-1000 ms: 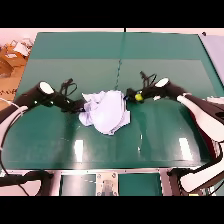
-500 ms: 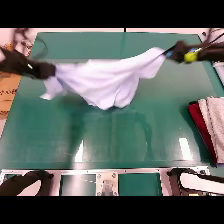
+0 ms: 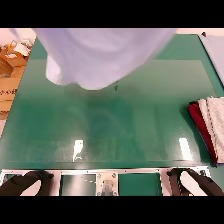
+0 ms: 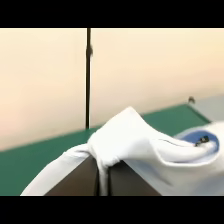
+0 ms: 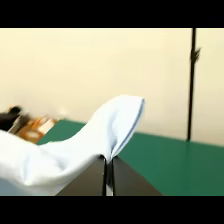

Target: Fold the shirts.

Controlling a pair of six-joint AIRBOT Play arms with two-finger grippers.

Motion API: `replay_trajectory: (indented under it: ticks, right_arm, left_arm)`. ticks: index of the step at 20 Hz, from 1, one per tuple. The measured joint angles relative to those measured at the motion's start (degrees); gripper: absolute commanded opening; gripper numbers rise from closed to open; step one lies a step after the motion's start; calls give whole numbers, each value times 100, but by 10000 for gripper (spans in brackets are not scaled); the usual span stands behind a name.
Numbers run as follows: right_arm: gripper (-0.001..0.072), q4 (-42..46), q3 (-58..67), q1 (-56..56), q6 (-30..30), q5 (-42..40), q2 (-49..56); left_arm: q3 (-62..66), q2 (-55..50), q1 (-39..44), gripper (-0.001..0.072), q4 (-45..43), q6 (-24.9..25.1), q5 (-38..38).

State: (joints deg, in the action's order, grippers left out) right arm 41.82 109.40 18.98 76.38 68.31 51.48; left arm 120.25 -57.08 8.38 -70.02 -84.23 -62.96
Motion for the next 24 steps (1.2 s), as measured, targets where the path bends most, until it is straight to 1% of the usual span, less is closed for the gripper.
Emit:
replay_trajectory:
  ticks: [3, 6, 7, 9, 11, 13, 15, 18, 19, 20, 21, 23, 24]
  right_arm:
    - [14, 168, 24, 101, 81, 31, -238]
    - [14, 284, -673, 136, 105, 199, -293]
    - [14, 308, -1093, 142, 101, 221, -302]
    - [14, 343, -2085, 149, -22, 227, -317]
    - [14, 348, -3274, 151, -192, 116, -330]
    - [15, 358, -4529, 153, -363, -170, -337]
    - [15, 350, -5718, 151, -509, -564, -337]
    - [16, 271, -7121, 116, -750, -1202, -341]
    - [92, 227, -7464, 107, -807, -1410, -341]
    - [455, 203, -7726, 103, -848, -1554, -341]
    - [587, 195, -7886, 98, -879, -1670, -334]
    - [586, 210, -7982, 92, -907, -1821, -323]
    - [580, 291, -7903, 94, -872, -1873, -313]
  left_arm:
    - [-208, -74, 0, 23, -103, 79, 763]
    - [-575, -623, 0, 24, -31, 240, 1469]
    - [-638, -911, -2, 23, 120, 328, 1604]
    - [-719, -1650, 24, 23, 750, 645, 1825]
    - [-765, -2485, 197, 24, 1600, 1152, 1976]
    - [-787, -3257, 505, 24, 2205, 1626, 2083]
    - [-800, -4044, 907, 24, 2568, 2000, 2116]
    - [-809, -4948, 1405, 33, 2835, 2253, 2063]
    - [-809, -5163, 1515, 340, 2889, 2264, 1976]
    - [-807, -5300, 1565, 618, 2918, 2236, 1893]
    - [-796, -5394, 1576, 621, 2920, 2159, 1735]
    - [-649, -5534, 1460, 619, 2920, 1945, 1043]
    - [-522, -5560, 1322, 484, 2929, 1825, 634]
